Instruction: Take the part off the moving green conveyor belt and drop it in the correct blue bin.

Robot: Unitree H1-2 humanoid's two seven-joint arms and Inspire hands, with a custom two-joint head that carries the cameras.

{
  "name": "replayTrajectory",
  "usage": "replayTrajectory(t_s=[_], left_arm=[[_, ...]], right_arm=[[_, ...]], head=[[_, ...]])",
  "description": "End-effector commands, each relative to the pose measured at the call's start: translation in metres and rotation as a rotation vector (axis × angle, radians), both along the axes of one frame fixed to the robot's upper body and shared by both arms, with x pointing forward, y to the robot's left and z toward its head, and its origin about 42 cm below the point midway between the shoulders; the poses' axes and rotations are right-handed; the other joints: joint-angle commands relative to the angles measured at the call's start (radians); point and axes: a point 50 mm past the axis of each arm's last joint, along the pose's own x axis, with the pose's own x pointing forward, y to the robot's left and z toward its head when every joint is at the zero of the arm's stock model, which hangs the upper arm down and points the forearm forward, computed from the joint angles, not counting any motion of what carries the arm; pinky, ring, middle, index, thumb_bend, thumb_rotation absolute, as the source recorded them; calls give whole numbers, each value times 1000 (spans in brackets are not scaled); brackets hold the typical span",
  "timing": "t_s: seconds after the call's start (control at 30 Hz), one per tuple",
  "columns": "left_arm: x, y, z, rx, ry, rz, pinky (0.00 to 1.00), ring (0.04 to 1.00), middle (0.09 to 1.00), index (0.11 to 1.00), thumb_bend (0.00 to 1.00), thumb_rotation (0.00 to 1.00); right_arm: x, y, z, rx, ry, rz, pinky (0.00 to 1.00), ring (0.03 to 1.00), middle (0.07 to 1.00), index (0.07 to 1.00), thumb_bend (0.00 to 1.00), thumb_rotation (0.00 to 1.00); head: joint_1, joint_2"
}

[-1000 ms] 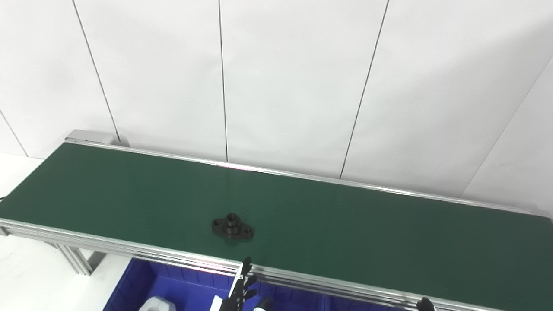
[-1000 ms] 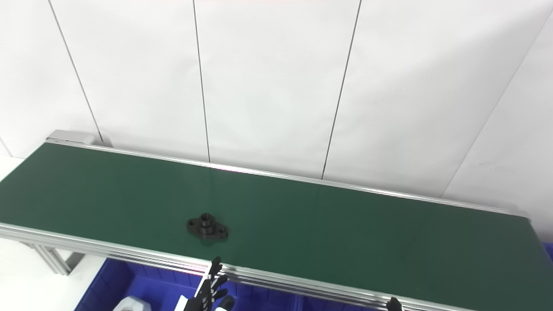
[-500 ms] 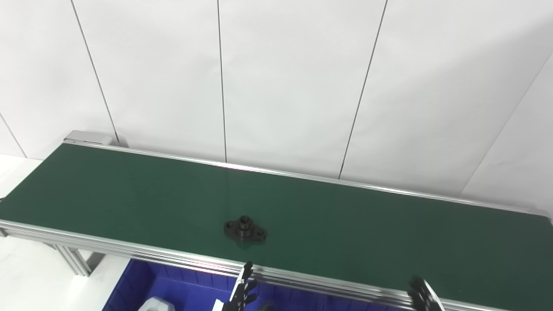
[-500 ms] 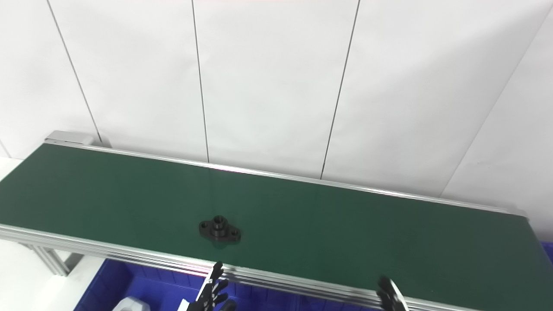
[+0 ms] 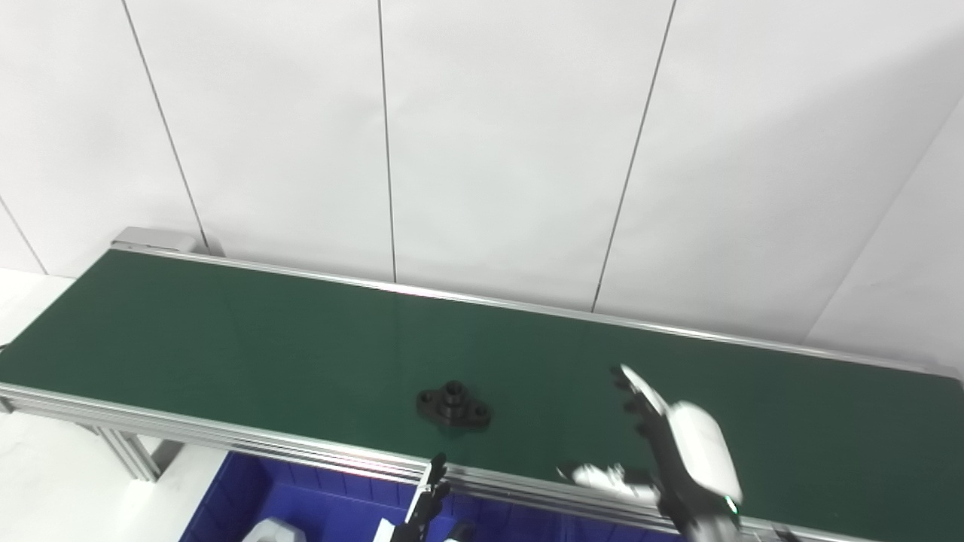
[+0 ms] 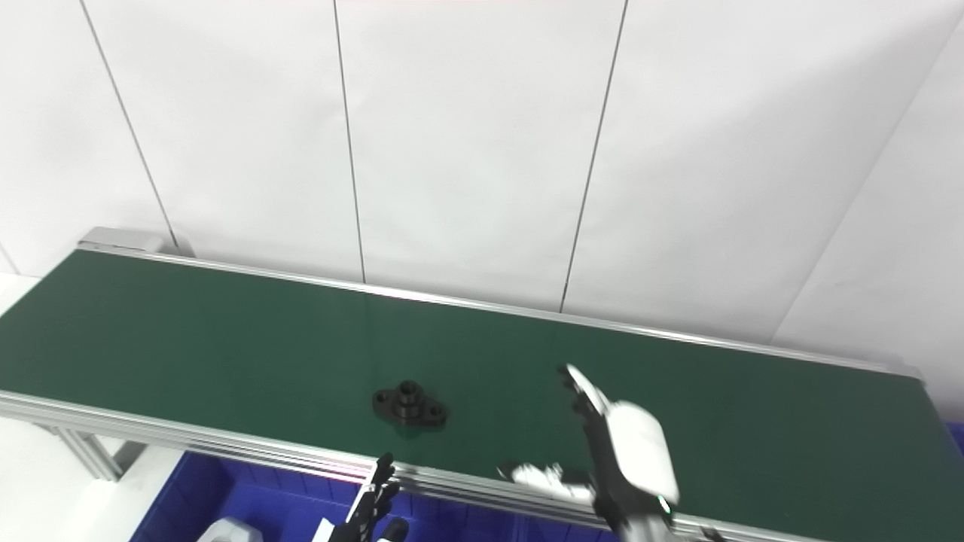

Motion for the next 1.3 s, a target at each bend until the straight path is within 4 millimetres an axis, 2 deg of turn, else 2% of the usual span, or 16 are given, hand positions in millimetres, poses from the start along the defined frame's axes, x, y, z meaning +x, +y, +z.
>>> replayTrajectory(t_s=[0.0, 0.2, 0.5, 1.0, 1.07, 1.1, 1.13, 1.17, 1.2, 1.27], left_arm=[[6, -24, 18, -60, -67, -27, 960, 963, 1000, 1000, 497, 932], [6, -27, 20, -72, -70, -32, 958, 959, 1000, 1000, 505, 929], [4, -34, 27, -90, -77, -30, 963, 965, 1000, 1000, 499, 906], [0, -41, 42, -104, -109, -34, 939, 971, 1000, 1000, 526, 911], [0, -41, 44, -104, -112, -30, 938, 968, 1000, 1000, 521, 911], [-1, -41, 44, -104, -113, -29, 938, 967, 1000, 1000, 519, 910], [-1, -41, 45, -107, -110, -28, 940, 968, 1000, 1000, 516, 908], [-1, -40, 46, -110, -107, -27, 944, 970, 1000, 1000, 512, 907], [-1, -40, 47, -109, -104, -25, 945, 970, 1000, 1000, 512, 907], [-2, -38, 49, -107, -101, -24, 950, 967, 1000, 1000, 514, 909]], right_arm=[[13, 8, 13, -29, -29, -24, 566, 708, 821, 862, 949, 469], [44, 34, 27, -115, -44, -20, 543, 692, 804, 827, 991, 476], [73, 70, 34, -191, -20, -18, 578, 716, 819, 826, 1000, 495], [92, 97, 18, -293, 41, 9, 526, 654, 775, 804, 1000, 486], [93, 98, 15, -308, 54, 15, 500, 603, 732, 789, 1000, 465], [93, 99, 14, -315, 59, 16, 453, 546, 686, 772, 1000, 454], [94, 99, 11, -327, 74, 22, 390, 476, 614, 754, 995, 439], [95, 99, 9, -335, 85, 26, 260, 337, 460, 722, 975, 410], [95, 98, 6, -345, 98, 28, 247, 324, 445, 719, 973, 407], [96, 96, -1, -362, 116, 27, 180, 246, 351, 672, 935, 353]], head=[[-3, 6], [-7, 16], [0, 36], [24, 76], [25, 81], [25, 81], [26, 86], [26, 86], [27, 91], [26, 98]])
